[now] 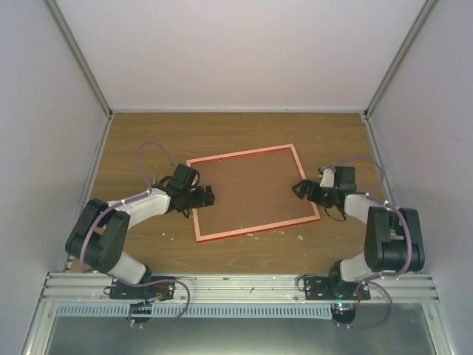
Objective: Take the photo out of the frame
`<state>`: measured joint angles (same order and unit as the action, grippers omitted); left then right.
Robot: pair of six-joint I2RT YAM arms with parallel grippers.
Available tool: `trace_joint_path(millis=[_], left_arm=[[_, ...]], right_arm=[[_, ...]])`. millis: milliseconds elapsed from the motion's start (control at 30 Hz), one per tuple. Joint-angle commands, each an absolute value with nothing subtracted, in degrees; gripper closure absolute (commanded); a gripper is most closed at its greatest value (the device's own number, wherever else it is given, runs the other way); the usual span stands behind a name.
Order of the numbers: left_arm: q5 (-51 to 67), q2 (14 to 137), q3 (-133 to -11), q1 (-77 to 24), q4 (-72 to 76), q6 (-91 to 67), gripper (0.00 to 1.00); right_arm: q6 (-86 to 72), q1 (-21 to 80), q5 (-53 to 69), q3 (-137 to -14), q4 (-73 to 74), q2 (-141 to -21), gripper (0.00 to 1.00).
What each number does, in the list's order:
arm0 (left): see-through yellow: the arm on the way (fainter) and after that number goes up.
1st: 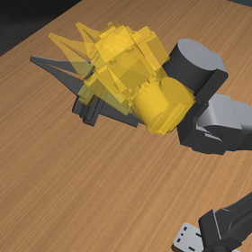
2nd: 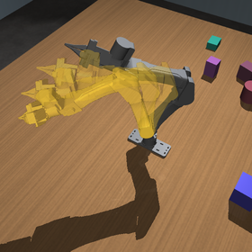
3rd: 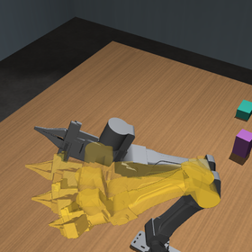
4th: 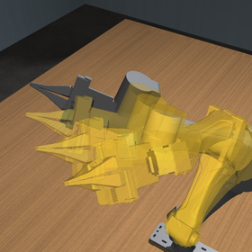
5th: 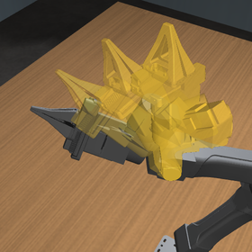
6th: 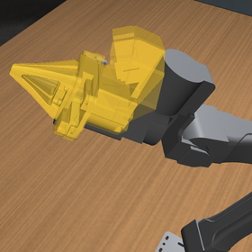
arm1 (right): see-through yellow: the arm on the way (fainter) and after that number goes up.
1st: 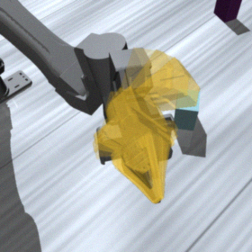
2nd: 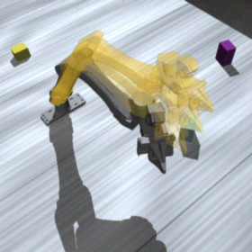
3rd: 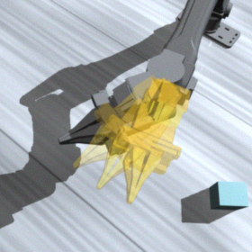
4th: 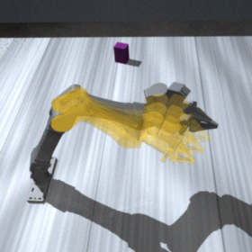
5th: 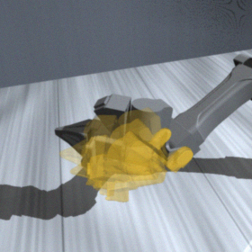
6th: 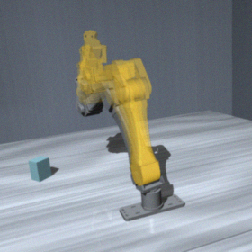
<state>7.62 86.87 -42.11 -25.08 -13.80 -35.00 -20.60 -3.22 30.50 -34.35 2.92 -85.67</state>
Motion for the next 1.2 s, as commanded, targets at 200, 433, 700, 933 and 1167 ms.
trace_joint_path(millis=[200, 433, 700, 933, 1167], left_arm=[[2.33, 82.10, -40.88, -20.80, -19.93, -31.38, 0.01], [0.49, 81.93, -44.71, -16.32, -24.41, -29.44, 0.01], [-3.65, 82.26, -52.40, -9.76, -32.75, -24.45, 0.01], [-4.83, 89.21, -57.13, -0.93, -37.34, -18.62, 0.08], [-4.90, 94.48, -59.23, 3.37, -39.09, -14.85, 0.21]], right_arm=[[-24.71, 3.33, 37.66, -27.24, 2.31, -77.04, 0.01], [-23.64, 3.50, 38.32, -25.83, 1.06, -76.11, 0.00], [-19.59, 3.59, 32.72, -25.85, 3.91, -72.50, 0.00], [-18.33, 3.68, 31.55, -25.86, 3.58, -70.40, 0.00], [-18.37, 3.94, 31.81, -24.54, 3.05, -67.92, 0.00]])
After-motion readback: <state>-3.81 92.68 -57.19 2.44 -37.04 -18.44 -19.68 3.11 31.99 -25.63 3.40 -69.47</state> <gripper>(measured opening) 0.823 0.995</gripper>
